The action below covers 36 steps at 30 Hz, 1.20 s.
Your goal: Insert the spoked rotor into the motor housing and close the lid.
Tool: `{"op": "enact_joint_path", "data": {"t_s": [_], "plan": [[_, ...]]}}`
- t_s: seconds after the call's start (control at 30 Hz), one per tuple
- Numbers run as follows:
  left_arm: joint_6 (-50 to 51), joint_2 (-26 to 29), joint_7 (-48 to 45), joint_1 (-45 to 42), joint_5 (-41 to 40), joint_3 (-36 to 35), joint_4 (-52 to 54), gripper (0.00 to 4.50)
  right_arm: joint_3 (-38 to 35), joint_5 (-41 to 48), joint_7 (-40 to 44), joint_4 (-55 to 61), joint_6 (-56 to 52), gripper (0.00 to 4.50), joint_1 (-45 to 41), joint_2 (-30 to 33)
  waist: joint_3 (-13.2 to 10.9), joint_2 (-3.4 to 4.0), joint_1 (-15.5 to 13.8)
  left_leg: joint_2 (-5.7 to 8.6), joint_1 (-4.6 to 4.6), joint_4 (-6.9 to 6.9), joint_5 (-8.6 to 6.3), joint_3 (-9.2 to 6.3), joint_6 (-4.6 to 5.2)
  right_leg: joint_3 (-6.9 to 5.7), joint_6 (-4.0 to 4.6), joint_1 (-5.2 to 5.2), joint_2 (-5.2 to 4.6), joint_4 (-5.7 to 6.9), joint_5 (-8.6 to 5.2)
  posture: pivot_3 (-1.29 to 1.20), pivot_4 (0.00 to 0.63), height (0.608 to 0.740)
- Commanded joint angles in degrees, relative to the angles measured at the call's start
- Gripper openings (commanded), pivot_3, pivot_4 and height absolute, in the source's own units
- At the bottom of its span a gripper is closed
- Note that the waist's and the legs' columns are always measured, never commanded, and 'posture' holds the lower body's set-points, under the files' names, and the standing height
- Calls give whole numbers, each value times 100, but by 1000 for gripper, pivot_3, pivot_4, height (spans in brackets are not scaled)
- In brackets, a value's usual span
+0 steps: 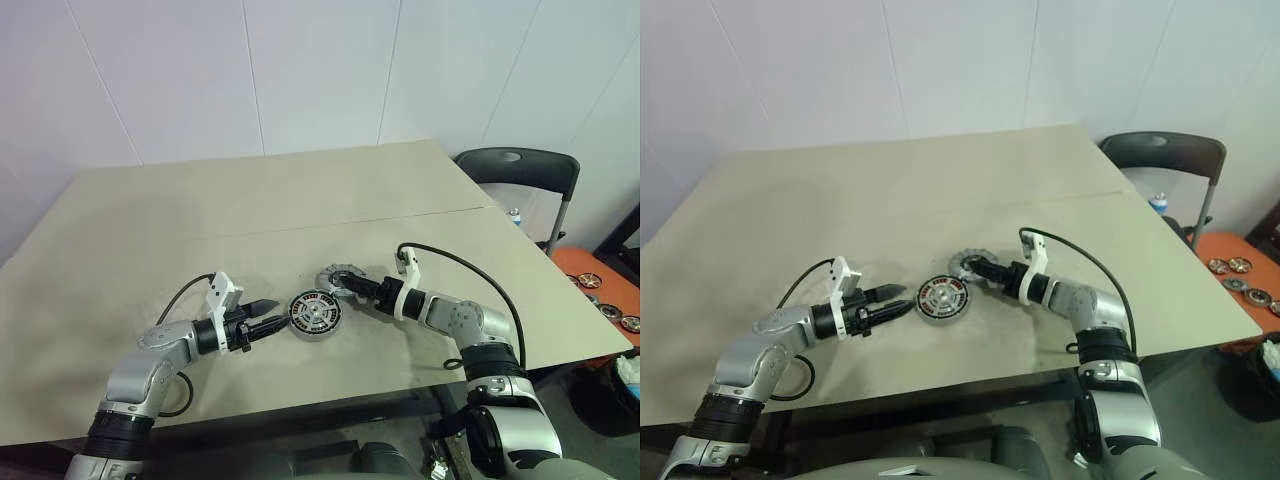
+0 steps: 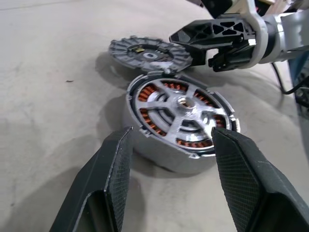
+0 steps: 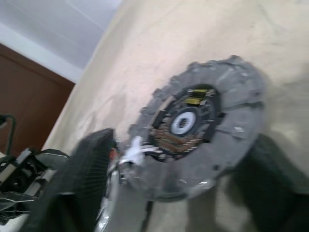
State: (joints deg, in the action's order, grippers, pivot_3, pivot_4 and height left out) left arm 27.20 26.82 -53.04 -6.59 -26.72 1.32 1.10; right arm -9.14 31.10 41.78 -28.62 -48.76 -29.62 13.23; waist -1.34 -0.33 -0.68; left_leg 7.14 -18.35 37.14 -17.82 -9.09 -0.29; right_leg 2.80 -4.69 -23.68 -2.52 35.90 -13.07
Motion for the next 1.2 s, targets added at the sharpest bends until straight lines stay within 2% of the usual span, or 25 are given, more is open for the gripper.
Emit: {"op": "enact_joint_path", "data": {"t_s": [0.03, 0.17, 0.33, 0.6, 0.97, 1.2], "plan": [[-139, 5, 17, -109, 11, -90, 37, 2752, 519, -357, 294, 444, 417, 2521, 78, 170, 0, 0, -1, 0, -6, -1, 0, 0, 0, 0, 0, -7, 0, 0, 0, 0, 0, 740], [-203, -3, 35, -127, 56, -69, -57, 2752, 779, -586, 278, 975, 912, 1163, 26, 163, -4, 6, 26, 0, -10, -5, -3, 4, 4, 2, -1, -12, -1, -1, 0, 0, 0, 740], [-251, -32, 62, -132, 80, -55, -124, 2752, 1110, -841, 300, 1755, 1411, 1163, -57, 173, -9, 14, 2, -2, -10, -4, -3, 3, 4, 2, -2, -13, 0, 1, -1, 0, 0, 740], [-307, -54, 99, -148, 140, -86, -221, 2752, 2294, -1664, 1330, 2565, 2484, 1163, 219, 991, -10, 13, -13, -1, -18, -6, -6, 3, 8, 1, -3, -17, -1, -12, -1, 0, 0, 740], [-339, 19, 54, -275, 155, -137, -356, 2752, 2734, -1725, 2302, 2822, 2523, 1163, 614, 1740, -10, 13, -15, -2, -19, -12, -23, 2, 26, -1, -11, -5, -1, -48, -6, 0, 0, 740], [-374, 11, 55, -289, 183, -109, -377, 2752, 2905, -1886, 2308, 2912, 2375, 1163, 692, 1831, -14, 10, -17, -4, -21, -10, -32, 8, 29, 2, -17, -2, -1, -59, -10, 0, 0, 740]]}}
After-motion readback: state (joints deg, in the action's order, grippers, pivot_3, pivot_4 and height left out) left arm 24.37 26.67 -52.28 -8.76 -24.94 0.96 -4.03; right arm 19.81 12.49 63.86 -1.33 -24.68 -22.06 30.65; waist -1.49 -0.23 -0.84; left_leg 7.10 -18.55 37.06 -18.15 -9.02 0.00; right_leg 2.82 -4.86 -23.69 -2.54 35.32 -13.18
